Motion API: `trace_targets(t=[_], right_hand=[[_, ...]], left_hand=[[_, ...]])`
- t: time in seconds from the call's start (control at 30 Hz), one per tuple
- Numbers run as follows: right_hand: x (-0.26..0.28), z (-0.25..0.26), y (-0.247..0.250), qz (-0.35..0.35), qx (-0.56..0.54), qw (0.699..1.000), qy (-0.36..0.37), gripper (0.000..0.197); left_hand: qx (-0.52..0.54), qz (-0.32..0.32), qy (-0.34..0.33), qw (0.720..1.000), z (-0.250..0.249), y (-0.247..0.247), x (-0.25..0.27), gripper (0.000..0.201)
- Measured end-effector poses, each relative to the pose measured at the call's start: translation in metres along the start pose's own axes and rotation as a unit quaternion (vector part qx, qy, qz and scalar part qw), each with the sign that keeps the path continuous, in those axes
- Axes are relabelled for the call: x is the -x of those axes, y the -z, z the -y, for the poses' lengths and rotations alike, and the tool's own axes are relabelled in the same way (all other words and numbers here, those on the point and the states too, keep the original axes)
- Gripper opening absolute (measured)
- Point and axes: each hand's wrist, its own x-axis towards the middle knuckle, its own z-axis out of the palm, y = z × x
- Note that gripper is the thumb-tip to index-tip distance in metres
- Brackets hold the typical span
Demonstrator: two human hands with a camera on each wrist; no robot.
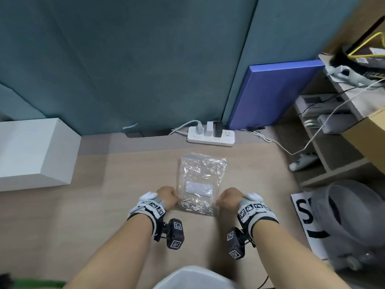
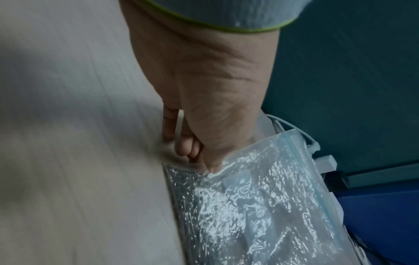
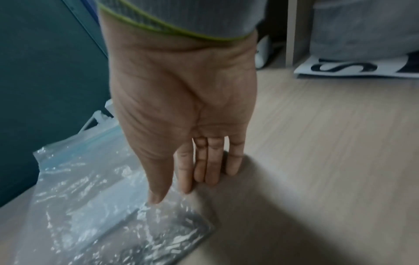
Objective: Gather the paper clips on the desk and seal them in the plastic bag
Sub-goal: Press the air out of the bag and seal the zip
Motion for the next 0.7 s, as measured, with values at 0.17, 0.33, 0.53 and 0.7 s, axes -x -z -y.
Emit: trace_targets(t=[0.17,0.33,0.53,0.7], right_hand=[[-0.012,0.005,-0.022,-0.031,-0.15,0.987,0.047,0.012],[-0.019,0.005,-0.041,-0.05,-0.219,0.972,0.069,0.024],[-0.018,-0.007,-0.077,-0.087,-0.251,0.963,0.038,0.037],[-0.003,-0.008,-0.114,-0.092,-0.251,0.963,0.032,0.038]], left_hand=[[0.178,0.002,-0.001,0.984,0.004,-0.01,0.003,0.013],[0.369,0.02,0.09,0.925,0.013,-0.014,0.014,0.02],[0.334,-0.008,0.095,0.938,0.049,-0.027,0.047,0.018],[0.324,-0.005,0.107,0.94,0.087,-0.043,0.072,0.009]])
